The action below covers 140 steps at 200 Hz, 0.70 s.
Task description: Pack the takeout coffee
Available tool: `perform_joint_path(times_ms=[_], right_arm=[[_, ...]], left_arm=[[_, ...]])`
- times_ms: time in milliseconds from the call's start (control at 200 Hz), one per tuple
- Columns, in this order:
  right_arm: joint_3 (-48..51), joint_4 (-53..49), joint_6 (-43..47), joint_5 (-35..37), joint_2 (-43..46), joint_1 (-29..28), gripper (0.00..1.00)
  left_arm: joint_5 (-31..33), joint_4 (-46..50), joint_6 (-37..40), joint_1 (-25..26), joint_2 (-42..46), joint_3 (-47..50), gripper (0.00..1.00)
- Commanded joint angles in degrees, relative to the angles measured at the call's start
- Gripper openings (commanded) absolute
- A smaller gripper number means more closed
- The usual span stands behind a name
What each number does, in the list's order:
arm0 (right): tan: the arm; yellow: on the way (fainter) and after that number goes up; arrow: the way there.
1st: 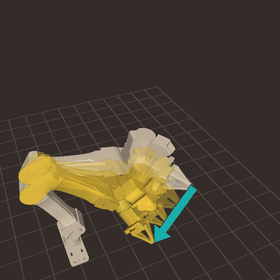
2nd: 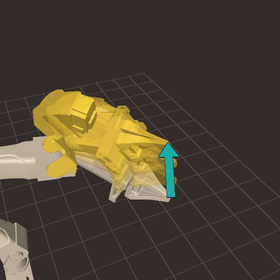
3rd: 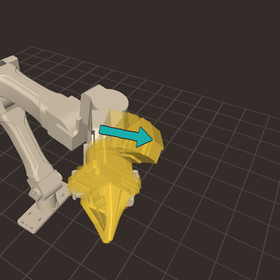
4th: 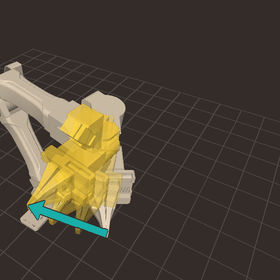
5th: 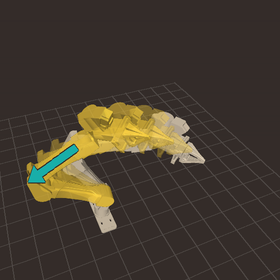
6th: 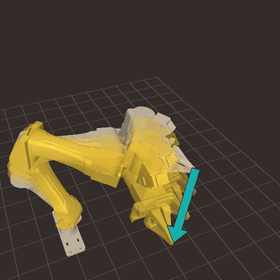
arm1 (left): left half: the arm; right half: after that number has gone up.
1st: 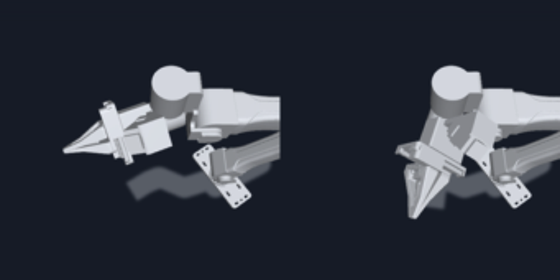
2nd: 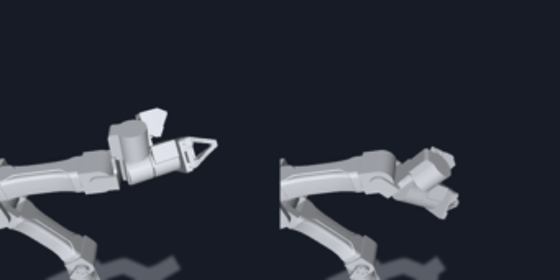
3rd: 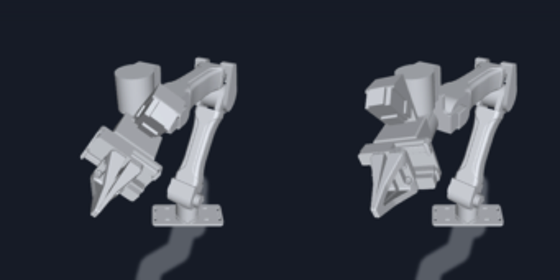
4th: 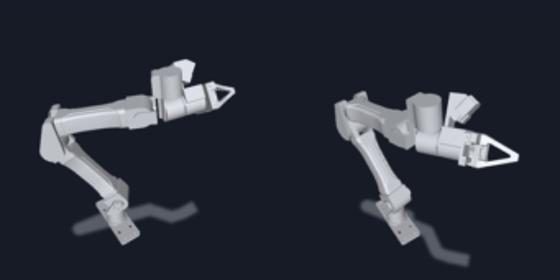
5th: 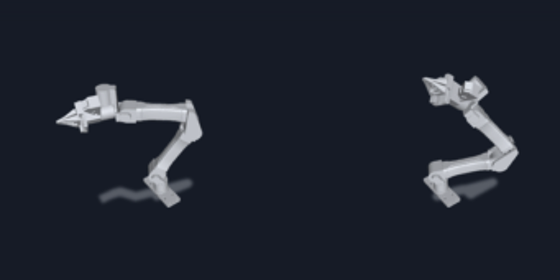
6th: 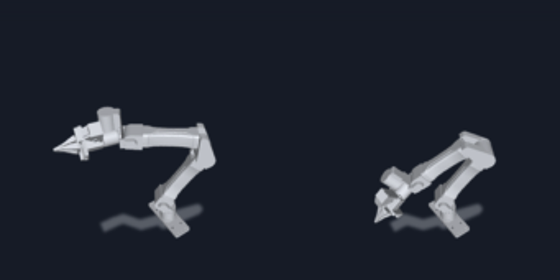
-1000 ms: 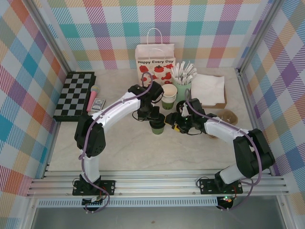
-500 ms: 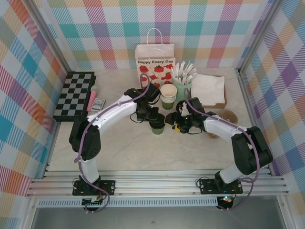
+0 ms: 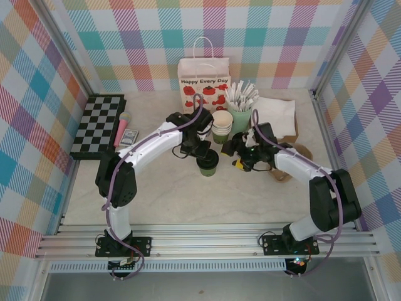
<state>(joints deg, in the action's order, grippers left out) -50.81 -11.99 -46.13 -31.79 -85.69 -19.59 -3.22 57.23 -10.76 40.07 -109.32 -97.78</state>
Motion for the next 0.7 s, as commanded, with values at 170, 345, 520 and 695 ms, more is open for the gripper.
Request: perform_joint_path(times_ms=[170,345,520,695], right_arm=[[-5.62,-4.97,7.98,-12.63,-5.35,2.11,0.75],[-9.15,-5.48,8.16,-15.75,-10.07,1.68,0.69],[-9.67,-5.29,7.29,-14.34,-12.10,1.14,0.64],[-9.53,-4.93,7.54,-15.79,-13.61,0.58,0.62]], left_arm=[[-2.24,4.69,16.21,0.43,-0.56,-1.25,0.00],[-2.49,6.42,19.53,0.44,-2.35,-3.49,0.00],[-2.93,6.94,20.00,0.50,-3.50,-4.96,0.00],[-3.17,7.26,19.90,0.53,-4.44,-5.61,0.00]])
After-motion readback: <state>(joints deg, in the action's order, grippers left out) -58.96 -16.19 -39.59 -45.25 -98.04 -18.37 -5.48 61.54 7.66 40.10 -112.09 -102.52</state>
